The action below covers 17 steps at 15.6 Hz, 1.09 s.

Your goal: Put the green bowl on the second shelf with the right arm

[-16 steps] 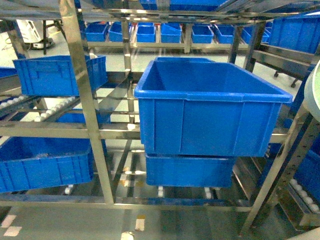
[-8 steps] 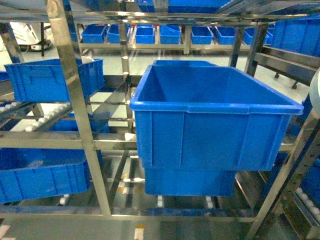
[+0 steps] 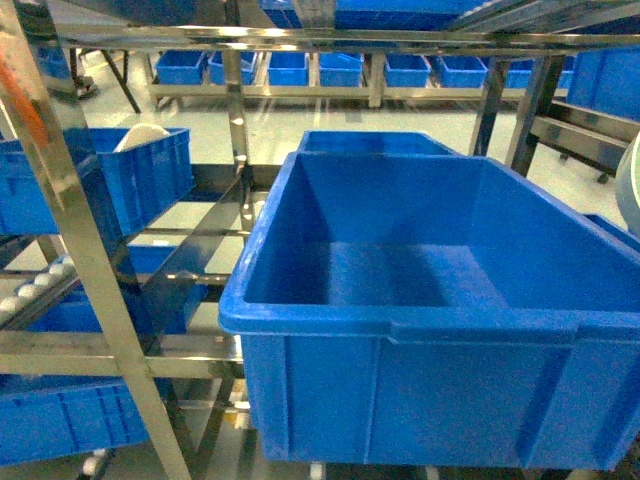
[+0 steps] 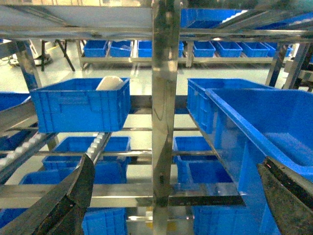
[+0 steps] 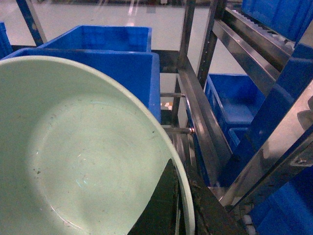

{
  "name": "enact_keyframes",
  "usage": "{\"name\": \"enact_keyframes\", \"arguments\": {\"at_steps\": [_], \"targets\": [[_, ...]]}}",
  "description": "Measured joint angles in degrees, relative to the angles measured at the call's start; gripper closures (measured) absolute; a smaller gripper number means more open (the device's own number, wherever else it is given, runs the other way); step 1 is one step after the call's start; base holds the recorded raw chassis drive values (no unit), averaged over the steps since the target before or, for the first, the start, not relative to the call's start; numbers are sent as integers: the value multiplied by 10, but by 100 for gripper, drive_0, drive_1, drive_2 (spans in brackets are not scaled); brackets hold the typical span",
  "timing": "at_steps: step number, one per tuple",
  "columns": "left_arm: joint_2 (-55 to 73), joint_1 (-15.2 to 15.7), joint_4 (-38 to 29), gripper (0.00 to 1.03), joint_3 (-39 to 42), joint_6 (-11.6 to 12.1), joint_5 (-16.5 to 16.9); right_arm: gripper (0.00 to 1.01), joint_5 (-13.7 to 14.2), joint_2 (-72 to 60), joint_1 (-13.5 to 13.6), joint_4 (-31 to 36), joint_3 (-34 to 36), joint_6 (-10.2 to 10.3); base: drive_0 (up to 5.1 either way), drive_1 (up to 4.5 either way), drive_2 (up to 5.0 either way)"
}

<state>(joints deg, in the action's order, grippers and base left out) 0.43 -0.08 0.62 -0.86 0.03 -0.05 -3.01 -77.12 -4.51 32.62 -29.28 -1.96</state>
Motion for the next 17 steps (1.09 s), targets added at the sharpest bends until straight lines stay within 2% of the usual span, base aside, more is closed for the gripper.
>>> {"name": "enact_keyframes", "arguments": {"at_steps": [5, 6, 9, 11, 13, 15, 16, 17], "targets": [[0, 0, -4, 5, 0, 0, 0, 99, -4, -1, 7, 4, 0, 4, 0, 0, 0], [0, 0, -4, 5, 0, 0, 0, 99, -5, -12, 17, 6, -2, 9, 0, 0, 0], [0, 0, -4, 5, 0, 0, 0, 99, -5, -127, 89, 23, -63, 13, 0, 0, 0], [0, 0, -4, 5, 0, 0, 0, 99, 21, -214, 125, 30, -126, 8, 0, 0, 0], [0, 0, -4, 5, 0, 0, 0, 99, 43, -302, 137, -21, -207, 9, 0, 0, 0], [0, 0, -4, 5, 0, 0, 0, 99, 51, -381, 143, -127, -297, 43, 0, 0, 0], [0, 0, -4, 5, 0, 0, 0, 99, 68, -426, 143, -204, -354, 84, 0, 0, 0], [0, 0, -4, 5, 0, 0, 0, 99, 96, -453, 142, -272, -409, 110, 0, 0, 0]]}}
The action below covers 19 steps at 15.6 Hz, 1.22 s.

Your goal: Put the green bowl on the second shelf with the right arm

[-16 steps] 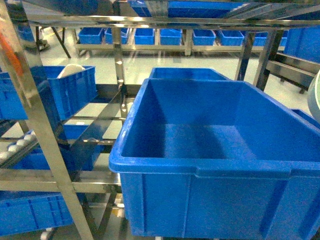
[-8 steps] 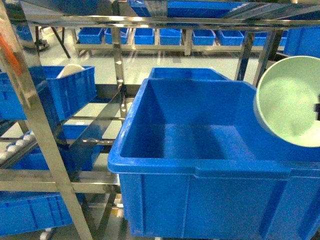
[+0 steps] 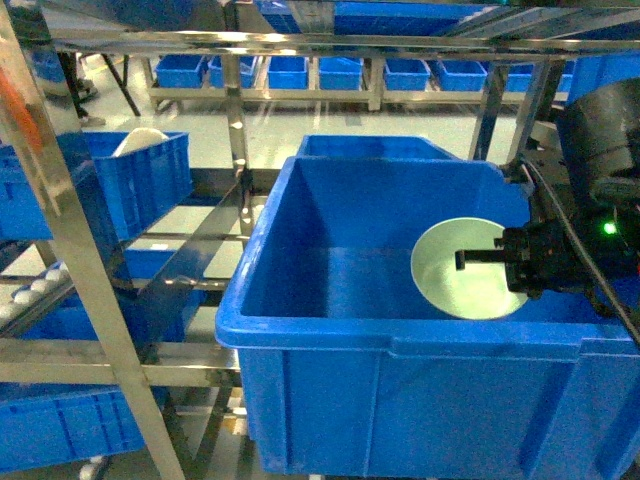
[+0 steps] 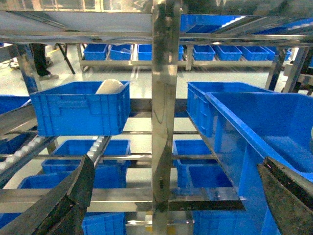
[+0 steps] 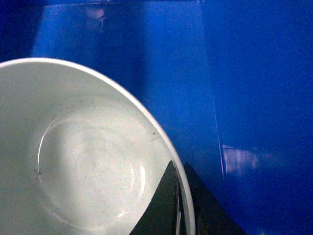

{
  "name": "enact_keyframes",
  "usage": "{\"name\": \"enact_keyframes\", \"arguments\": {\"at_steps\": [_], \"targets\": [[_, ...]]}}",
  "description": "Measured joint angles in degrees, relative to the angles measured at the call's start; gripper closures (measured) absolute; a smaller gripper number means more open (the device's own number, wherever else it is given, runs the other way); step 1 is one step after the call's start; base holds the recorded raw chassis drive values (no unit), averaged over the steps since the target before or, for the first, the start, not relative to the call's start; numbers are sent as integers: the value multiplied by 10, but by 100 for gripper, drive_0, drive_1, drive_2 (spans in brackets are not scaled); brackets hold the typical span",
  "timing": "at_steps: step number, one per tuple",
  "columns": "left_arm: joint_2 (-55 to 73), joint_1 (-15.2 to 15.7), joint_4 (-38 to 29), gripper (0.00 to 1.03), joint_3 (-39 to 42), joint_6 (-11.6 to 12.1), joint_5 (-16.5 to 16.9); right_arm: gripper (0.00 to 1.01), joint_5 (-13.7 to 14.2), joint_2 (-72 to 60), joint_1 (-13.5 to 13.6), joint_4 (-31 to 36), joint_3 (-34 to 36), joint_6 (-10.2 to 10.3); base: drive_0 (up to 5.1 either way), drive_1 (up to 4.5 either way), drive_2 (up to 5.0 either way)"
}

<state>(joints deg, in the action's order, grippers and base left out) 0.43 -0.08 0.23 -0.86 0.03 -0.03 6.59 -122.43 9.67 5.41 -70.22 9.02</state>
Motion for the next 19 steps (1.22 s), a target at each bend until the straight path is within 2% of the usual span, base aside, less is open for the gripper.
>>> {"name": "enact_keyframes", "arguments": {"at_steps": [1, 2, 3, 4, 5, 6, 7, 8, 10, 12, 13, 14, 15, 16, 17, 18, 19], "targets": [[0, 0, 0, 5, 0, 0, 0, 99, 9, -21, 0, -61, -55, 54, 0, 0, 0], [0, 0, 0, 5, 0, 0, 0, 99, 20, -28, 4, -99, -80, 89, 0, 0, 0], [0, 0, 0, 5, 0, 0, 0, 99, 28, -30, 11, -91, -85, 127, 0, 0, 0], [0, 0, 0, 5, 0, 0, 0, 98, 29, -28, 16, -57, -76, 141, 0, 0, 0], [0, 0, 0, 5, 0, 0, 0, 86, 40, -22, 26, 1, -53, 140, 0, 0, 0], [0, 0, 0, 5, 0, 0, 0, 73, 42, -14, 41, 60, -16, 126, 0, 0, 0], [0, 0, 0, 5, 0, 0, 0, 60, 55, -5, 51, 121, 27, 83, 0, 0, 0], [0, 0, 0, 5, 0, 0, -1, 49, 53, 12, 56, 154, 58, 36, 0, 0, 0], [0, 0, 0, 5, 0, 0, 0, 24, 68, 90, 53, 255, 141, -48, 0, 0, 0], [0, 0, 0, 5, 0, 0, 0, 1, 84, 190, 48, 349, 238, -94, 0, 0, 0], [0, 0, 0, 5, 0, 0, 0, 4, 77, 253, 48, 351, 297, -102, 0, 0, 0], [0, 0, 0, 5, 0, 0, 0, 3, 65, 309, 48, 299, 345, -91, 0, 0, 0], [0, 0, 0, 5, 0, 0, 0, 3, 47, 376, 49, 227, 395, -60, 0, 0, 0], [0, 0, 0, 5, 0, 0, 0, 3, 42, 428, 50, 195, 423, -42, 0, 0, 0], [0, 0, 0, 5, 0, 0, 0, 3, 43, 454, 50, 204, 424, -30, 0, 0, 0], [0, 0, 0, 5, 0, 0, -1, 8, 59, 433, 50, 321, 444, -38, 0, 0, 0], [0, 0, 0, 5, 0, 0, 0, 17, 68, 403, 47, 428, 473, -54, 0, 0, 0]]}}
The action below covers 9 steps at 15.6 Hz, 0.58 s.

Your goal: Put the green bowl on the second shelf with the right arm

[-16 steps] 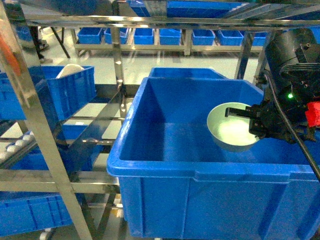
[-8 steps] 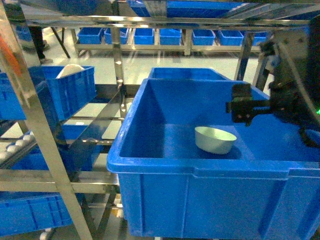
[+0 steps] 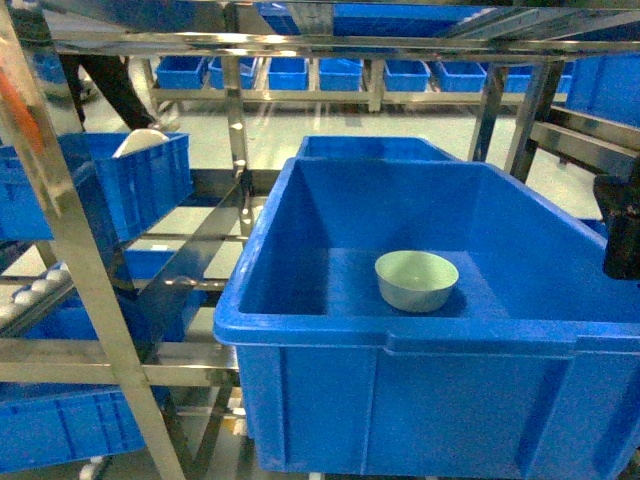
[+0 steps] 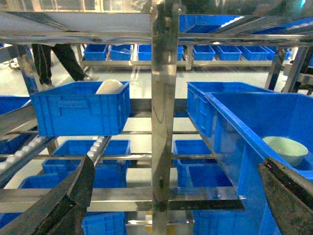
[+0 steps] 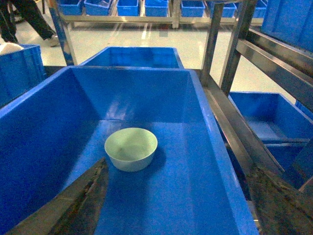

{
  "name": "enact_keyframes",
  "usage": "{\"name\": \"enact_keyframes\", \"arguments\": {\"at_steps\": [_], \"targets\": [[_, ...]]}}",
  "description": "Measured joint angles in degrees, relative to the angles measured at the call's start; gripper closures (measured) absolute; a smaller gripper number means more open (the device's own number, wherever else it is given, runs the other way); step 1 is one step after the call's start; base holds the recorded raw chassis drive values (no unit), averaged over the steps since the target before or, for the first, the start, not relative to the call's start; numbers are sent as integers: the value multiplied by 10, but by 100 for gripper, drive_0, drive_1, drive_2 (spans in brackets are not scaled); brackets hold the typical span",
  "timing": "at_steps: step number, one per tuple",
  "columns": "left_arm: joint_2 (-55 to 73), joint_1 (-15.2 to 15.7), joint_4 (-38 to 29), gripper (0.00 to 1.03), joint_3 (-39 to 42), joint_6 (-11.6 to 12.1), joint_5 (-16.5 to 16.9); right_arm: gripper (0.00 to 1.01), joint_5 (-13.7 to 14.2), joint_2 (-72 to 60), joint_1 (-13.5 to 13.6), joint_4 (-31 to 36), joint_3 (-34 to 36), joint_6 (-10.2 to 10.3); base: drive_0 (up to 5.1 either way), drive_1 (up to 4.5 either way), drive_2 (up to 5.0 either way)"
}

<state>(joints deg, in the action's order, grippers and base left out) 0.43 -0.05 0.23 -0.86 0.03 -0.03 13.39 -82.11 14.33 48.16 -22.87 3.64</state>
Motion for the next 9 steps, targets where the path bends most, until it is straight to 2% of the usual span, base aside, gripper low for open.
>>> {"name": "enact_keyframes", "arguments": {"at_steps": [1, 3, 4, 7, 9], "targets": [[0, 0, 0, 5, 0, 0, 0, 30, -11, -12, -12, 93, 69, -17, 0, 0, 0], [0, 0, 0, 5, 0, 0, 0, 48, -22, 33, -37, 161, 115, -25, 0, 0, 0], [0, 0, 0, 5, 0, 0, 0, 63, -34, 91, -49, 160, 120, -28, 0, 0, 0], [0, 0, 0, 5, 0, 0, 0, 99, -66, 180, -78, 88, 178, -34, 0, 0, 0], [0, 0, 0, 5, 0, 0, 0, 99, -81, 261, -94, 40, 193, -35, 0, 0, 0]]}}
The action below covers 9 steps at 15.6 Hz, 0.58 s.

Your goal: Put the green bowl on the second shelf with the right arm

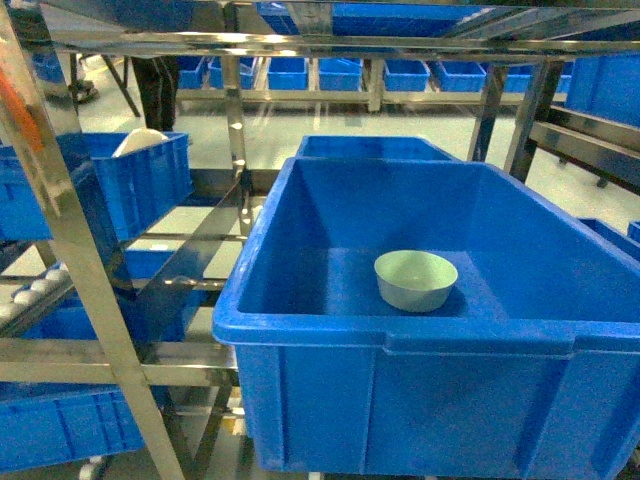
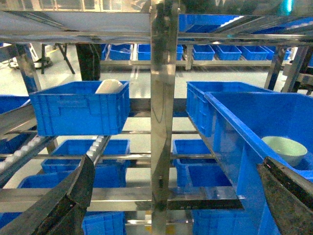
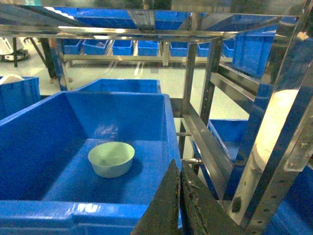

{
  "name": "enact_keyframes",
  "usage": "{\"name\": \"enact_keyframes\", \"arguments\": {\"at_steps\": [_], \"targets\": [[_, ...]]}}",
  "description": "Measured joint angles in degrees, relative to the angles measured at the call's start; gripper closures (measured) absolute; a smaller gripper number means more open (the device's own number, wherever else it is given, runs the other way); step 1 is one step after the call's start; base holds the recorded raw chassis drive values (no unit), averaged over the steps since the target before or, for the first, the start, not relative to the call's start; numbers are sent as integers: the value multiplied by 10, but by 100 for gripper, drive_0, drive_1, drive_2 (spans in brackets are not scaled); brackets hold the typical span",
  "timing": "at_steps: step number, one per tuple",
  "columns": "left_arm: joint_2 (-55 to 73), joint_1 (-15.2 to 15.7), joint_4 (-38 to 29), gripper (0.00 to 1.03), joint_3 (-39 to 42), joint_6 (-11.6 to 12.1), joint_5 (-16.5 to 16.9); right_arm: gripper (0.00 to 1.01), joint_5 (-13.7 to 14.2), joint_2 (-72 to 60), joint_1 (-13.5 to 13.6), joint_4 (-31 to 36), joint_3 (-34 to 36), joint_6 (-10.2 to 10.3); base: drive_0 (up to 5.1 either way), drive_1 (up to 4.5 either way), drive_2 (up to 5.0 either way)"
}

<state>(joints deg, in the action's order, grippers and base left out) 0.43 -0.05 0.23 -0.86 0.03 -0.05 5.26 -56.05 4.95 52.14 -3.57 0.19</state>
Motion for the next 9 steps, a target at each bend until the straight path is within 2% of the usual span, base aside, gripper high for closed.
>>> {"name": "enact_keyframes", "arguments": {"at_steps": [1, 2, 3, 6, 9], "targets": [[0, 0, 0, 5, 0, 0, 0, 99, -16, 25, -10, -25, 9, 0, 0, 0, 0], [0, 0, 0, 5, 0, 0, 0, 99, -48, 58, -44, -53, 16, 0, 0, 0, 0], [0, 0, 0, 5, 0, 0, 0, 99, -47, 93, -53, -76, 20, 0, 0, 0, 0], [0, 0, 0, 5, 0, 0, 0, 99, -51, 173, -52, -148, 28, 0, 0, 0, 0], [0, 0, 0, 5, 0, 0, 0, 99, -51, 210, -52, -179, 28, 0, 0, 0, 0]]}}
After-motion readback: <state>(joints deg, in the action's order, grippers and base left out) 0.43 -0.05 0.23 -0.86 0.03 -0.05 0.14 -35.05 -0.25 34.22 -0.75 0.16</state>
